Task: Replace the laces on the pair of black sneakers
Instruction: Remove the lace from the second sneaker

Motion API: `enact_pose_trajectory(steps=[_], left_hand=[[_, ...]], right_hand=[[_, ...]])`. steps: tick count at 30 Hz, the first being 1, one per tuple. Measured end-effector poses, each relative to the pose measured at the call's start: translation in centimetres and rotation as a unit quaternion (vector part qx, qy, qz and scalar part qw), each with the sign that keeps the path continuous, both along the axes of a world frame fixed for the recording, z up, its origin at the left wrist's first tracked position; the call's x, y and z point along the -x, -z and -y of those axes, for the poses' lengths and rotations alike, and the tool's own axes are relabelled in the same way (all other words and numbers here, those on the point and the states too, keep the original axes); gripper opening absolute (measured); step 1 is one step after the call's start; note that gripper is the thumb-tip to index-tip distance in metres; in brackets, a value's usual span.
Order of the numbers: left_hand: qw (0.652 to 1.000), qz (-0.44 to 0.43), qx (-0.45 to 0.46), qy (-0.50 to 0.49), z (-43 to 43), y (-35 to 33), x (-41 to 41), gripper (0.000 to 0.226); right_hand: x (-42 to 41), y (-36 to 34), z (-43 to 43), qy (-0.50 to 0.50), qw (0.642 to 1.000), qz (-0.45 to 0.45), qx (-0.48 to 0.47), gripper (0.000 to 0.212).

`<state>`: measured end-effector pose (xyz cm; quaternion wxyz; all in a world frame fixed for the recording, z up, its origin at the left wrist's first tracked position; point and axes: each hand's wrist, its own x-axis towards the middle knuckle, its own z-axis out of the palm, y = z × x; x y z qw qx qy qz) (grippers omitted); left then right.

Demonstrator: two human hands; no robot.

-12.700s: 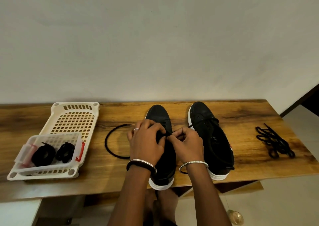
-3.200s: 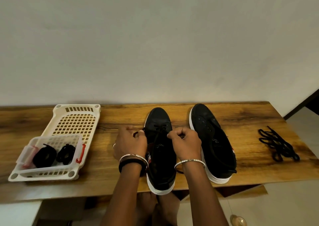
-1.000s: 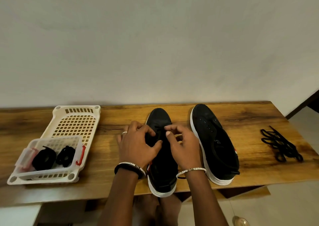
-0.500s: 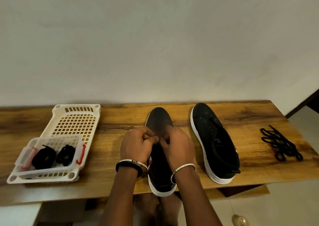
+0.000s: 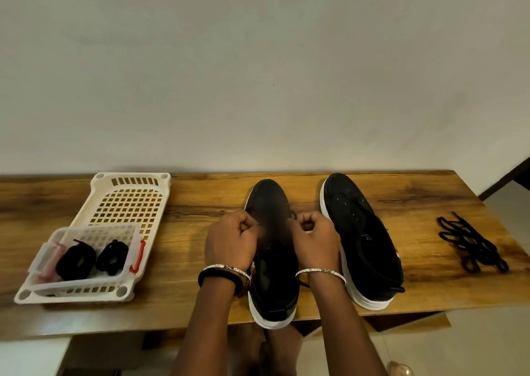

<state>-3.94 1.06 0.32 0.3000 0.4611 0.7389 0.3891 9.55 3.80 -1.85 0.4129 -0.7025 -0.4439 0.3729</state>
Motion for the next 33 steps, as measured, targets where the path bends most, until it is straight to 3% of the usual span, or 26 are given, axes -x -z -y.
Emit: enact_pose_trajectory(steps=[4,9,14,16,18,20,22,24,26,28,31,33], left_hand=[[1.0,0.011,0.005,-0.002,0.0,0.0,0.1,0.017],[1.0,-0.006,0.005,0.004,-0.1,0.1,0.2,0.014],[1.0,-0.002,0.003,-0.004,0.0,0.2,0.2,0.015],[1.0,-0.004,0.003,-0.005,0.0,0.2,0.2,0.015],[1.0,0.0,0.005,-0.008,0.1,0.1,0.1,0.017],[1.0,0.007,0.006,-0.012,0.1,0.0,0.1,0.019],[1.0,0.01,0.008,-0.013,0.0,0.0,0.0,0.019],[1.0,0.014,0.009,-0.015,0.0,0.0,0.0,0.02],[1.0,0.014,0.009,-0.016,0.0,0.0,0.1,0.019],[1.0,0.009,0.01,-0.014,0.0,0.0,0.0,0.018],[1.0,0.0,0.012,-0.009,-0.1,0.0,0.1,0.015],[1.0,-0.003,0.014,-0.007,-0.1,0.1,0.2,0.014]], right_hand=[[0.5,-1.1,0.2,-0.065,0.992,0.073,-0.075,0.03],[1.5,-1.6,0.8,-0.188,0.936,0.272,-0.121,0.019],[2.0,-1.5,0.8,-0.203,0.909,0.336,-0.14,0.011],[2.2,-1.3,0.8,-0.154,0.941,0.261,-0.148,0.004],[2.1,-1.2,0.5,-0.037,0.985,0.098,-0.134,0.01],[1.4,-1.3,0.1,0.079,0.99,-0.069,-0.093,0.011],[0.5,-1.3,-0.2,0.123,0.986,-0.103,-0.042,0.007],[-0.2,-1.4,0.1,0.086,0.996,0.007,-0.026,0.01],[-0.2,-1.6,0.3,0.024,0.99,0.111,-0.079,0.026],[0.4,-2.0,0.6,-0.05,0.974,0.174,-0.134,0.025],[1.5,-2.3,1.1,-0.169,0.934,0.3,-0.098,0.02],[1.8,-2.7,1.4,-0.189,0.918,0.342,-0.068,0.022]])
